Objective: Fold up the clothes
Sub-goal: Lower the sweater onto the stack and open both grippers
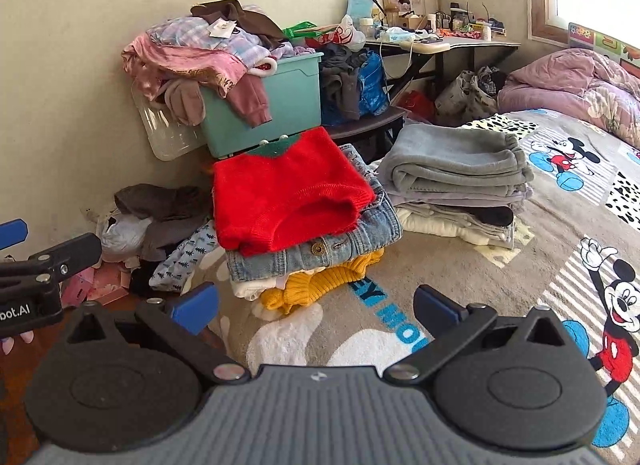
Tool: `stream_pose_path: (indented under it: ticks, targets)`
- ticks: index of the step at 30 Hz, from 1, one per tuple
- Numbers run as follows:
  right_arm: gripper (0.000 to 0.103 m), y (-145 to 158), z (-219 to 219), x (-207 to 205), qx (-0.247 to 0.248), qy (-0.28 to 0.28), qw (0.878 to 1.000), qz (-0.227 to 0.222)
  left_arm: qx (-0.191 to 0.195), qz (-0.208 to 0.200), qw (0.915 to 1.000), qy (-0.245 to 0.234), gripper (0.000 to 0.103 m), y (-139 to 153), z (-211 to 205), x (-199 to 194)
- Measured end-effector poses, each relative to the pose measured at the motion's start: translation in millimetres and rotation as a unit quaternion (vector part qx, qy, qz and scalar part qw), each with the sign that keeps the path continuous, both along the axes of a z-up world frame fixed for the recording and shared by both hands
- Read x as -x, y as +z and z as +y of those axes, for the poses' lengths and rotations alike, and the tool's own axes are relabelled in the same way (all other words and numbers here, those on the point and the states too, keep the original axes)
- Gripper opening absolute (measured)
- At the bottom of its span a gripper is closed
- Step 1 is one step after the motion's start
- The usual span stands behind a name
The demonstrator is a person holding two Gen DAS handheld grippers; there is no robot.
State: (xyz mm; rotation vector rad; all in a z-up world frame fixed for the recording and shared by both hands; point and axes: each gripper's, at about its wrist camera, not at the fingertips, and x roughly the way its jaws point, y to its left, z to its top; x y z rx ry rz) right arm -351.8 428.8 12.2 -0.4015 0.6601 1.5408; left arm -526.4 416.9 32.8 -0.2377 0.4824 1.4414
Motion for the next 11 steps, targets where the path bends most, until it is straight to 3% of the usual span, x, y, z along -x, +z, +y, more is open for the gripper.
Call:
stream_pose_path:
  ticks: [11]
  targets:
    - [0.103,-1.9,-0.1,-2.7,0.002,-0.001,1.000,0.008,0.000,-0.008,1.0000,0.005,0.103,1.3,0.3,2.0]
